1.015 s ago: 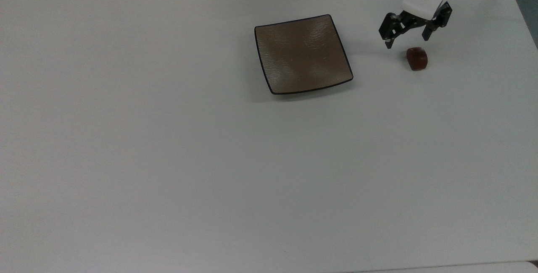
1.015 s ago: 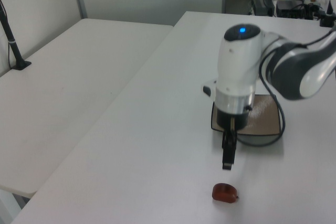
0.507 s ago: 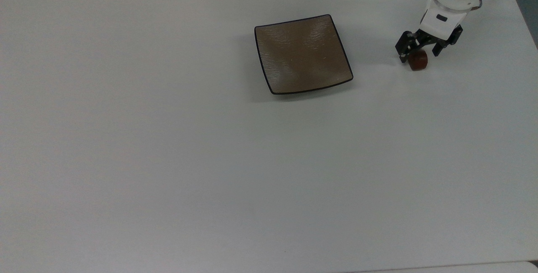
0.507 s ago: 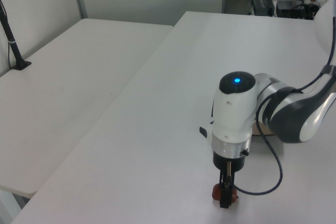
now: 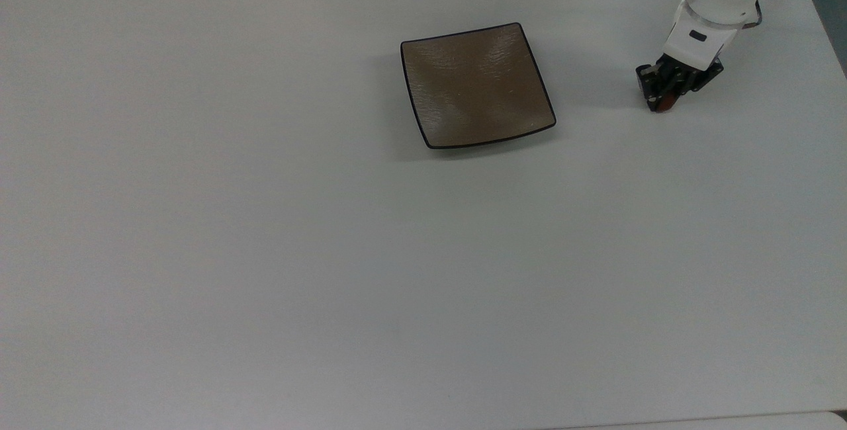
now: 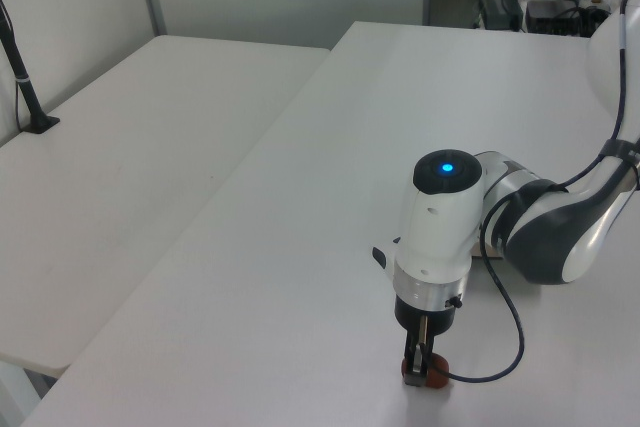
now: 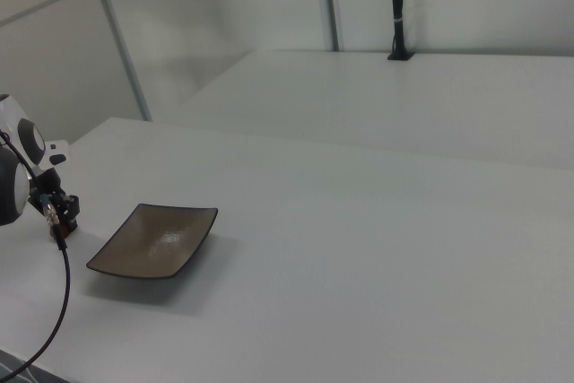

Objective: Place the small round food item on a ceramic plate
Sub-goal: 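Lower the gripper onto the round food item and close on it, then lift the food item and carry it over the brown plate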

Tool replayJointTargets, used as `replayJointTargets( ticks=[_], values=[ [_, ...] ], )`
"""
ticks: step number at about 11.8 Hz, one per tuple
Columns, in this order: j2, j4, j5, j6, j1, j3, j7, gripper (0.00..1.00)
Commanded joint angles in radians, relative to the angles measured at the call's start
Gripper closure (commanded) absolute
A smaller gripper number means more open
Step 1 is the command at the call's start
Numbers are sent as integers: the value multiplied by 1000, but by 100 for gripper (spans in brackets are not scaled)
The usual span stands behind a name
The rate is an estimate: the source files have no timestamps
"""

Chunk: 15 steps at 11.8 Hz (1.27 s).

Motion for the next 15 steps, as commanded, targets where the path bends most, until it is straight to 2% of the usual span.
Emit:
replayJointTargets(
  ticks=[1,3,6,7,9,12,15],
  values=[
    [-53,-6,-18,-15,-37,14,18,97],
    [-97,-8,-2,-108,-55,13,-81,97],
    [-171,-5,97,-251,-94,-9,-297,97],
    [-197,-5,126,-318,-100,-35,-368,97],
    [-267,-18,153,-415,-101,-119,-476,96],
    [-331,-72,180,-422,-104,-240,-554,93],
    [-332,-126,179,-405,-133,-260,-587,85]
  ],
)
